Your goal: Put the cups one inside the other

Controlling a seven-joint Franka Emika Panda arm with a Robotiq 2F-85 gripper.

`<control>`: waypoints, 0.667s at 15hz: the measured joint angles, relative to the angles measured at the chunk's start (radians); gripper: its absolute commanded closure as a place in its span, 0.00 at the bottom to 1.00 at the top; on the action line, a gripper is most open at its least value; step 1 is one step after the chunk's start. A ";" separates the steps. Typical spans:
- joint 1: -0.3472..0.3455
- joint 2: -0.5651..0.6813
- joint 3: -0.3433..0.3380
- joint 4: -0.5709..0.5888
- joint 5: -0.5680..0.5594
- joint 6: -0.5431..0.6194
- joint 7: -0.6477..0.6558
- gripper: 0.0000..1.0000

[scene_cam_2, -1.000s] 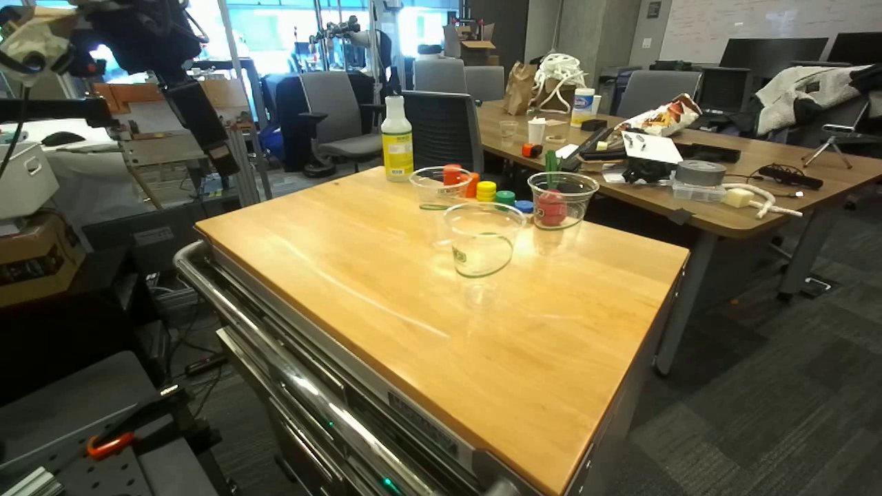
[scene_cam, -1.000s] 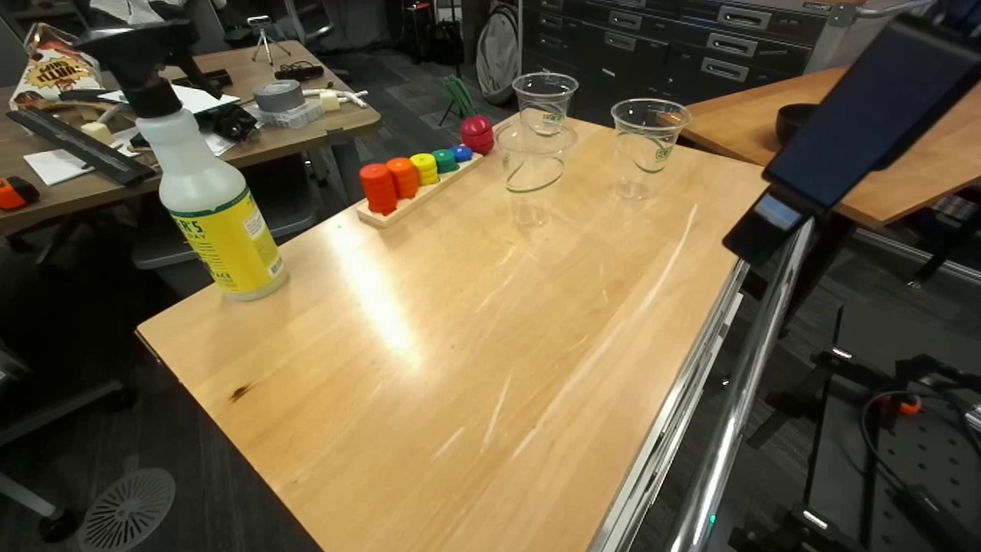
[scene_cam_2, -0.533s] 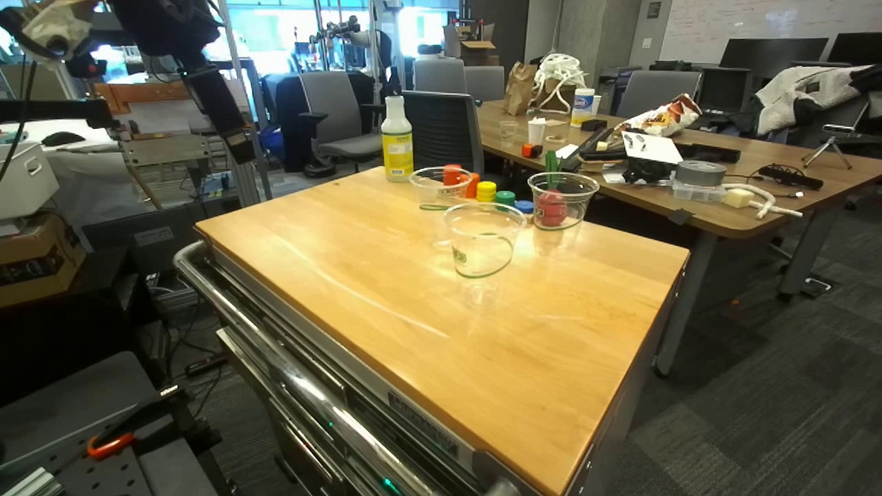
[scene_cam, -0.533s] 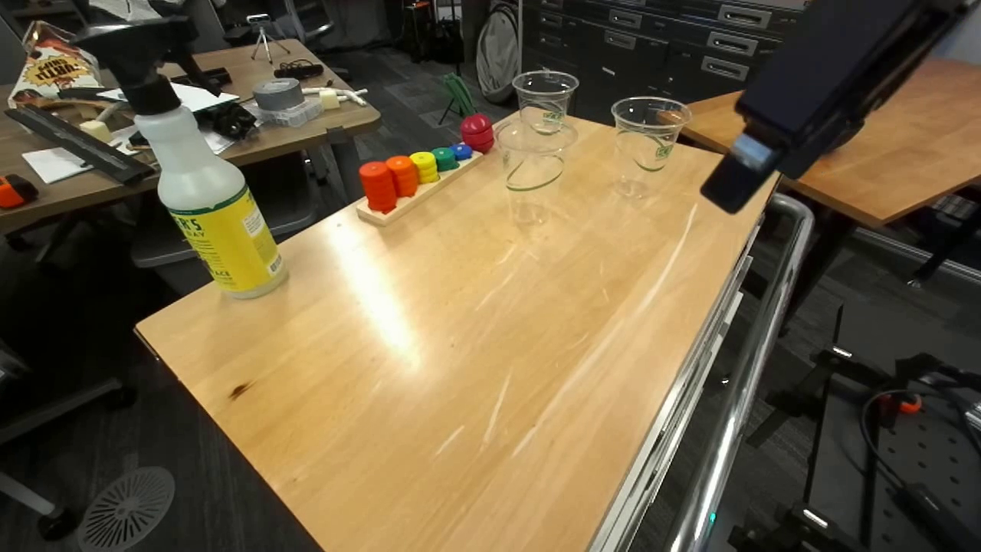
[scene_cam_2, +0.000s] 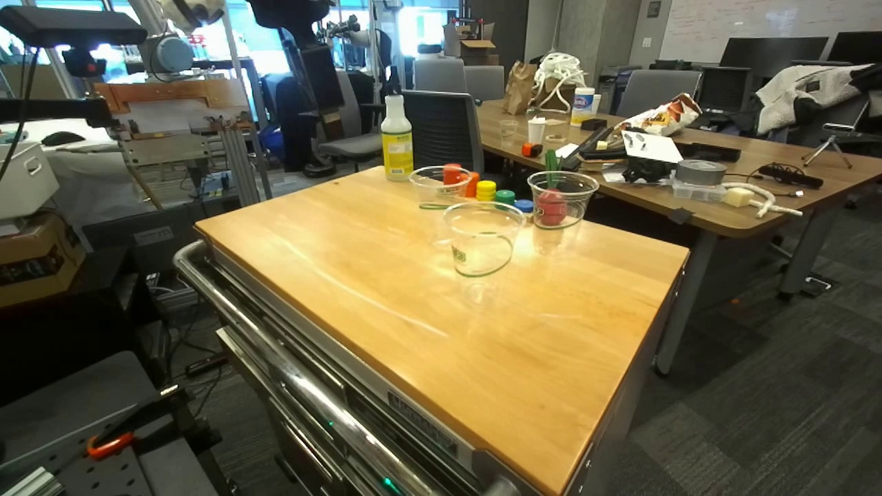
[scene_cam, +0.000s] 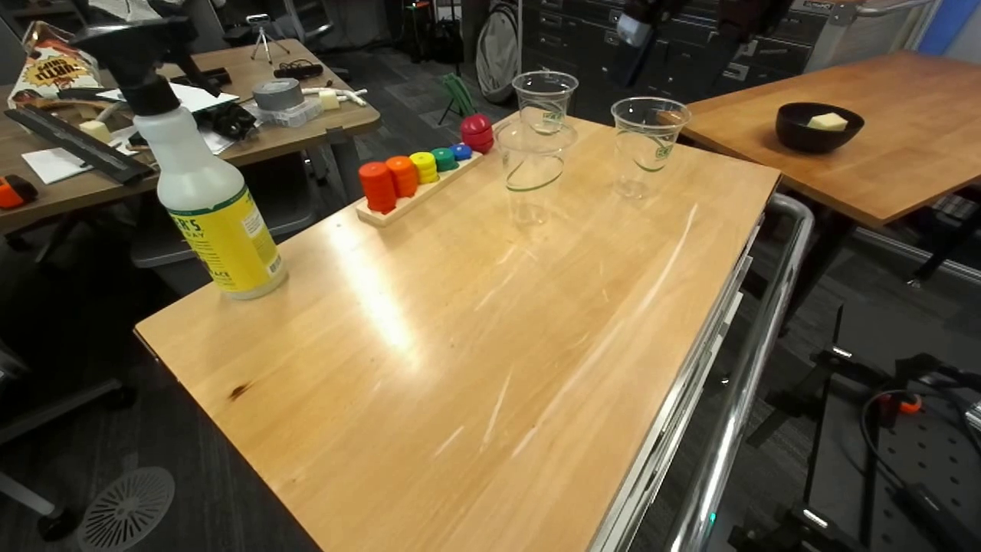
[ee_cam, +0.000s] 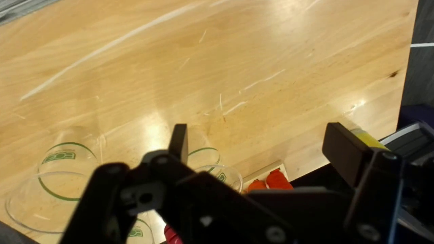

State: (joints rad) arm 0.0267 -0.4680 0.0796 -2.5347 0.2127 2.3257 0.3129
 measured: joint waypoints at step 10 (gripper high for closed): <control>-0.047 0.434 -0.010 0.384 -0.241 -0.095 0.145 0.00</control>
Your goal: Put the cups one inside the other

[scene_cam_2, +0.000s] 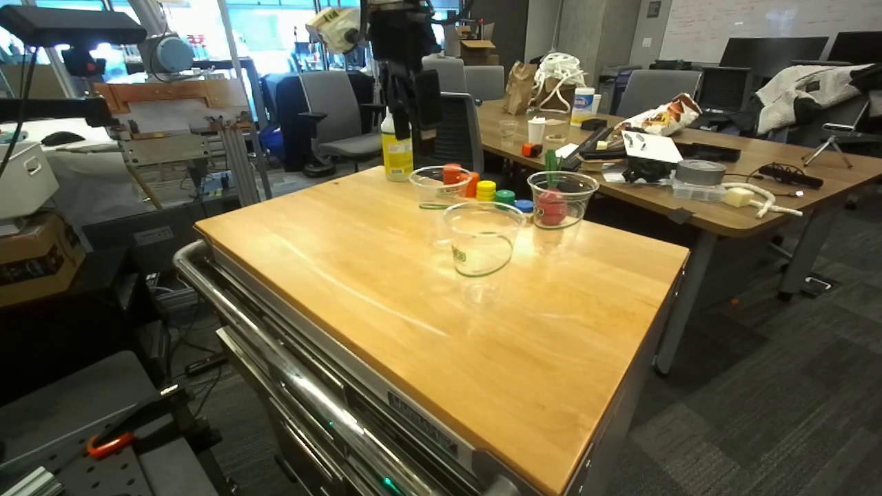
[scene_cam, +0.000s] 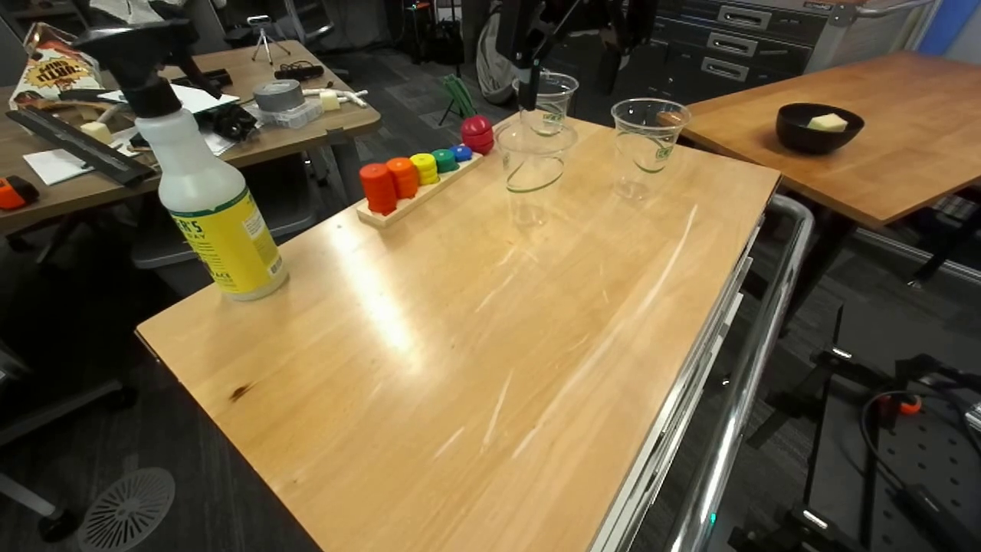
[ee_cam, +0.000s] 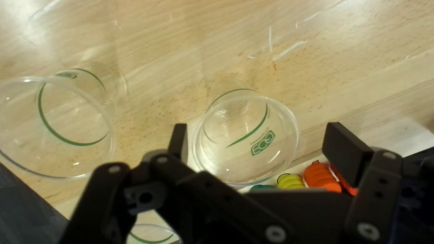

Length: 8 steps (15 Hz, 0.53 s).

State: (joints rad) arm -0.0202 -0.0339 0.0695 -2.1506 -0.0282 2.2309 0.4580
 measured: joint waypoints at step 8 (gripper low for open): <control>0.000 0.138 -0.037 0.158 -0.008 -0.204 -0.004 0.00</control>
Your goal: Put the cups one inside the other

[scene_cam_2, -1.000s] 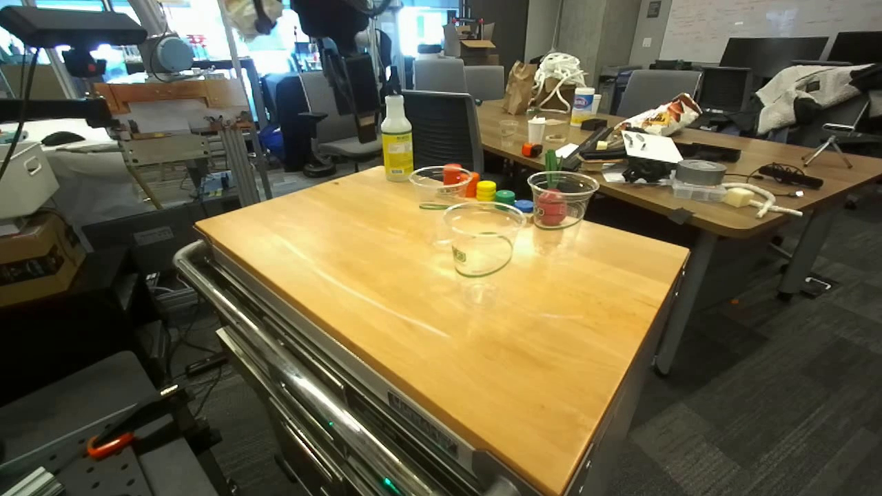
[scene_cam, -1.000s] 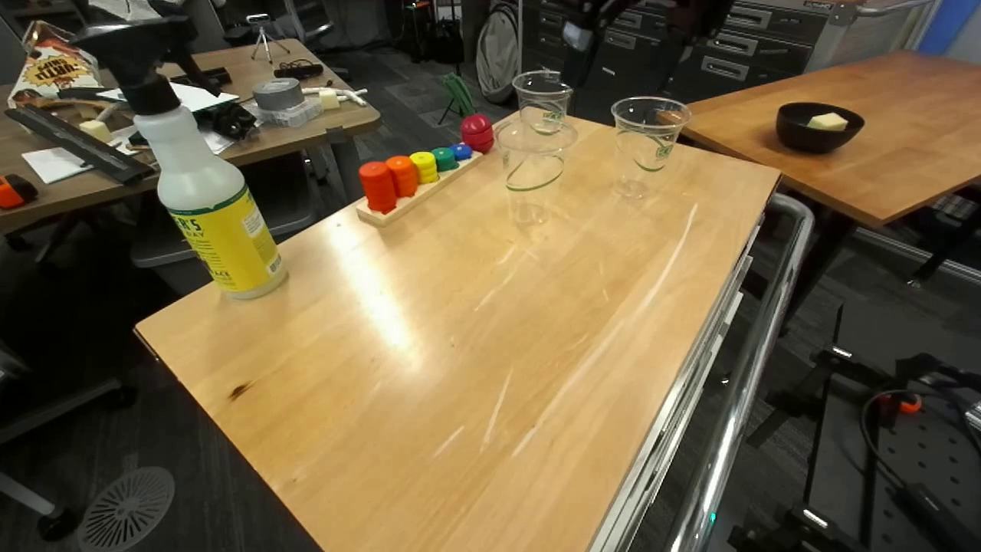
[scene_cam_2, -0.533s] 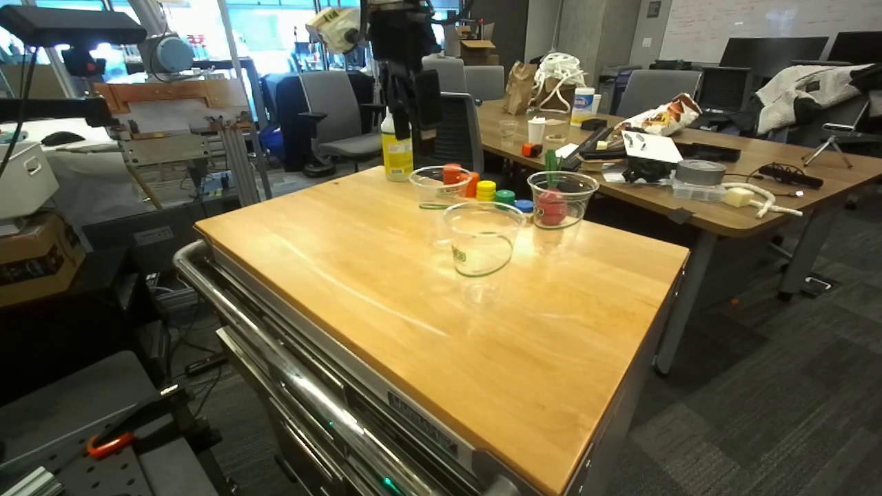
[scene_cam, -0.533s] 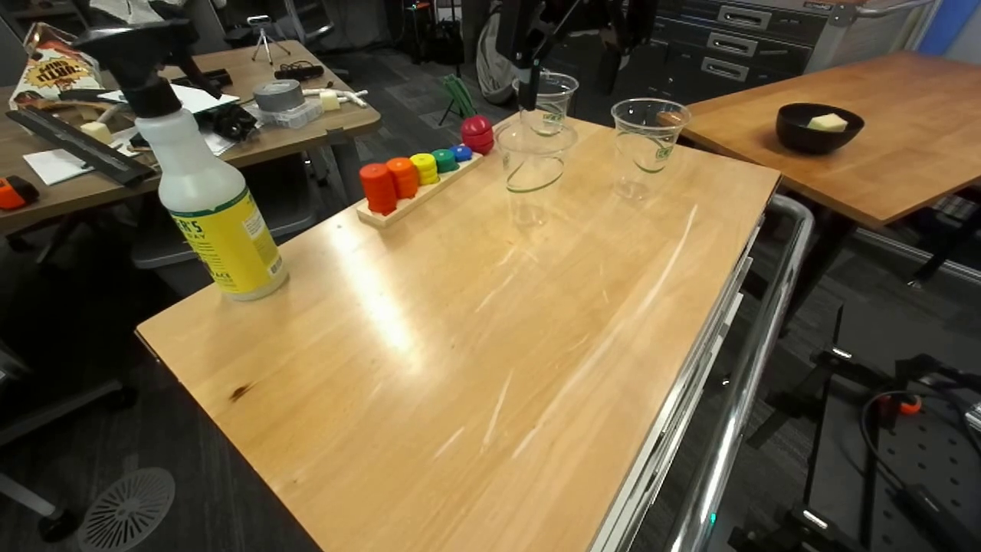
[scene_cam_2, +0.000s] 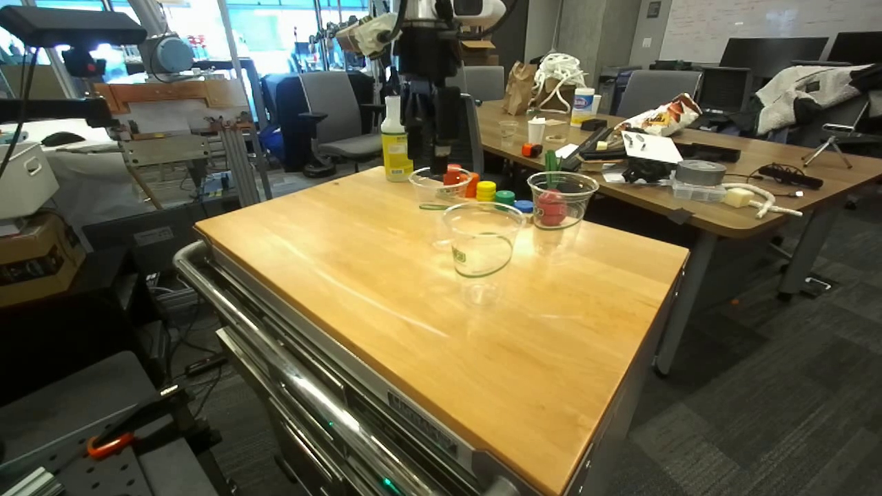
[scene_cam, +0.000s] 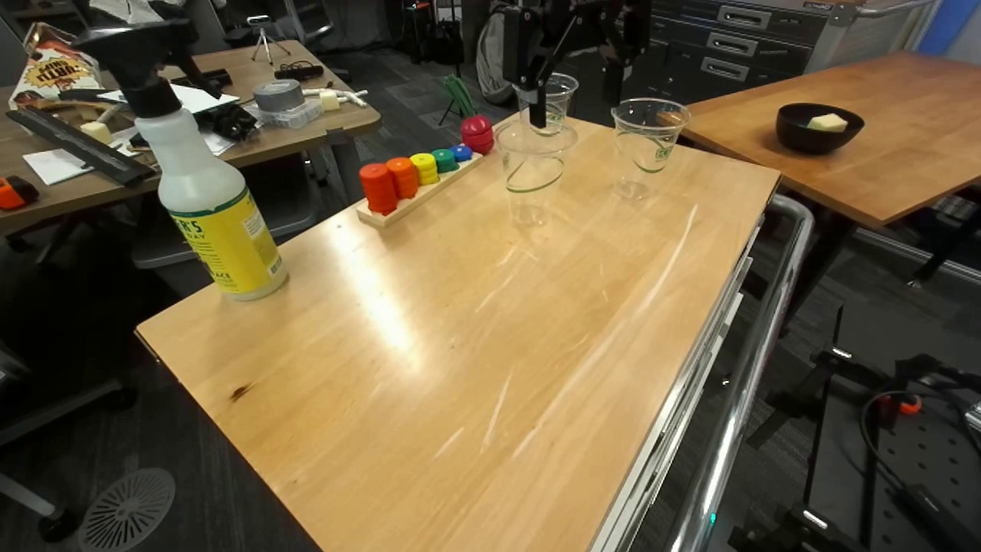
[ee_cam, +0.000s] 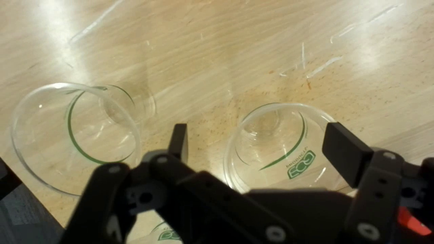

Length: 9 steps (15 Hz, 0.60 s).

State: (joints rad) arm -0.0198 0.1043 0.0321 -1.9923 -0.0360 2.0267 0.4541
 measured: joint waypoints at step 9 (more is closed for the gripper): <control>0.000 0.100 -0.022 0.056 0.027 0.012 -0.064 0.58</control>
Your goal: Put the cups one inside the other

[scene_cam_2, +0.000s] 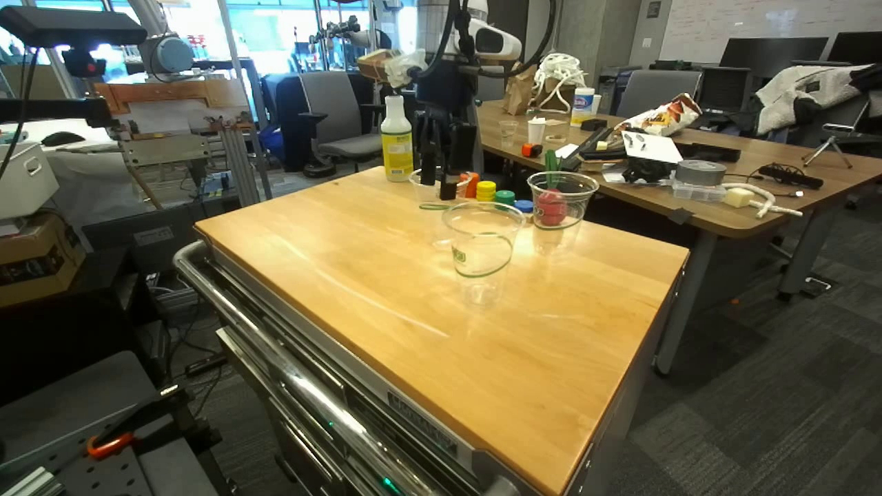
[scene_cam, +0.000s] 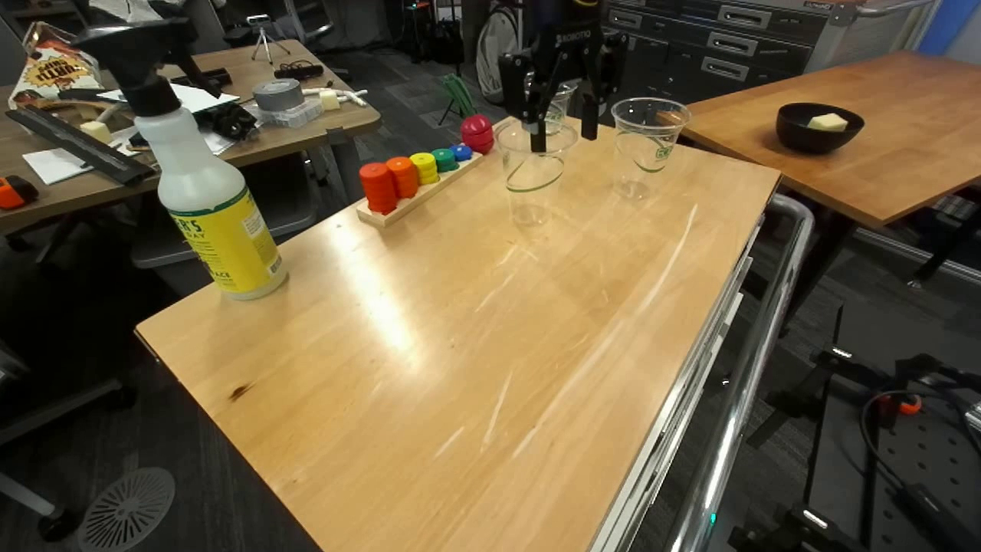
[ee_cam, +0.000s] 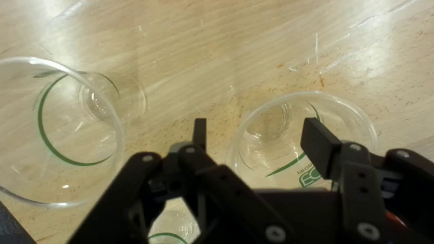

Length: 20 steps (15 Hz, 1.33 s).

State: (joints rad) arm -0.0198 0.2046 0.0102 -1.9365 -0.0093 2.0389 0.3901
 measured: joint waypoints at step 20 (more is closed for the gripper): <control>-0.006 -0.107 -0.052 -0.029 0.175 0.185 0.006 0.98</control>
State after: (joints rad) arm -0.0261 0.0971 -0.0423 -1.9651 0.1657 2.2236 0.3961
